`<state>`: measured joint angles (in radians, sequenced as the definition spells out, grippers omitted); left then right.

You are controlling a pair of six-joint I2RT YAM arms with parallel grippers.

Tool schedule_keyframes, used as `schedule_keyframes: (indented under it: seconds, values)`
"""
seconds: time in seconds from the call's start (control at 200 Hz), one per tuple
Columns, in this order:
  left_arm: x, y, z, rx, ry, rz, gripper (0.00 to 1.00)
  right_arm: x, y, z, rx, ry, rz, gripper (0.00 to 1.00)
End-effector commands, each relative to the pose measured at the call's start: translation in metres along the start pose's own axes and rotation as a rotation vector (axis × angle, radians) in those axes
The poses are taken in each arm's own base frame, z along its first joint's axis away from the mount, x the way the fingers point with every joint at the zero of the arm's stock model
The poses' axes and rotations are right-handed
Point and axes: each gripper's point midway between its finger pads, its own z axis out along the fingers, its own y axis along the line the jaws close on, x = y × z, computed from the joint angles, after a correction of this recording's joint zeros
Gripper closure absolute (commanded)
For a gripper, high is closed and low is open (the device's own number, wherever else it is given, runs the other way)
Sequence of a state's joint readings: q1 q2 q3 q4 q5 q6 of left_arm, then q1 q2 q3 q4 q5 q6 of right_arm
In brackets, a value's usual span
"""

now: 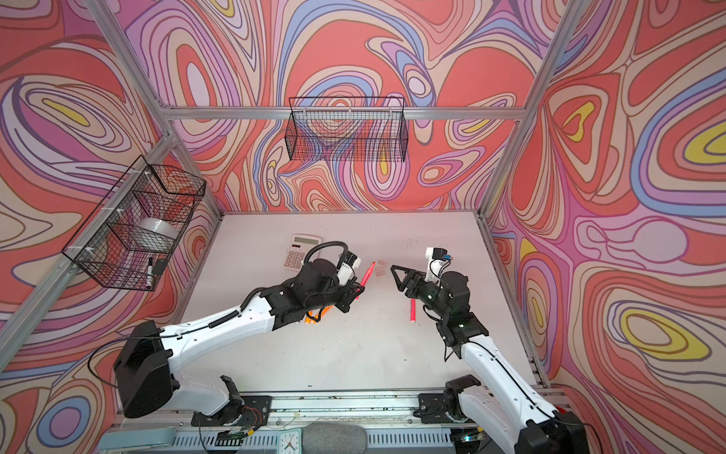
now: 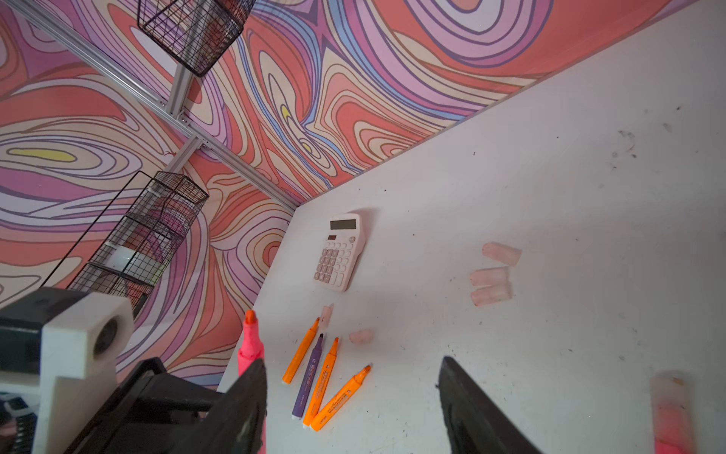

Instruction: Insert the pens into the pen caps

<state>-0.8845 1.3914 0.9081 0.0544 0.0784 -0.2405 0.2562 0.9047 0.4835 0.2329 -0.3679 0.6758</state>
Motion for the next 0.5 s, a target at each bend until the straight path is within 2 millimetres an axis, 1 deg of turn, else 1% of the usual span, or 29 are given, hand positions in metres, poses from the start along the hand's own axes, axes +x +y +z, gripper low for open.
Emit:
schedule_keyframes:
  seconds: [0.0, 0.04, 0.09, 0.15, 0.19, 0.205, 0.225, 0.285, 0.325, 0.35, 0.361, 0.371, 0.496]
  values:
    - [-0.022, -0.001, -0.023, 0.004, -0.307, 0.205, 1.00, 0.000, 0.016, 0.000, -0.052, -0.026, -0.038, 0.29]
    - [-0.021, 0.013, -0.032, -0.072, -0.352, 0.207, 1.00, 0.002, 0.022, 0.003, -0.064, -0.030, -0.044, 0.29]
    - [-0.022, 0.030, -0.042, -0.156, -0.400, 0.154, 1.00, 0.004, 0.037, 0.008, -0.090, -0.025, -0.045, 0.29]
    - [-0.019, 0.028, -0.045, -0.137, -0.420, 0.172, 1.00, 0.008, 0.058, 0.015, -0.116, -0.010, -0.055, 0.30]
    - [-0.016, 0.026, -0.044, -0.128, -0.420, 0.171, 1.00, 0.015, 0.079, 0.020, -0.147, 0.009, -0.079, 0.30]
    - [-0.016, 0.026, -0.043, -0.125, -0.419, 0.169, 1.00, 0.015, 0.082, 0.020, -0.150, 0.008, -0.083, 0.31]
    - [-0.015, 0.027, -0.042, -0.127, -0.416, 0.160, 1.00, 0.021, 0.094, 0.022, -0.171, 0.021, -0.097, 0.31]
    - [-0.013, 0.024, -0.039, -0.103, -0.407, 0.143, 1.00, 0.033, 0.108, 0.027, -0.209, 0.039, -0.125, 0.30]
    - [-0.014, 0.018, -0.039, -0.067, -0.416, 0.137, 1.00, 0.038, 0.110, 0.029, -0.227, 0.042, -0.133, 0.30]
    - [-0.016, 0.014, -0.039, -0.042, -0.427, 0.131, 1.00, 0.043, 0.108, 0.031, -0.229, 0.047, -0.131, 0.29]
    - [-0.005, 0.016, -0.037, -0.040, -0.405, 0.131, 1.00, 0.045, 0.106, 0.031, -0.226, 0.051, -0.128, 0.29]
    - [-0.002, 0.015, -0.036, -0.033, -0.401, 0.129, 1.00, 0.047, 0.103, 0.032, -0.220, 0.059, -0.123, 0.29]
    - [-0.001, 0.006, -0.038, 0.023, -0.404, 0.120, 1.00, 0.060, 0.092, 0.033, -0.194, 0.089, -0.153, 0.28]
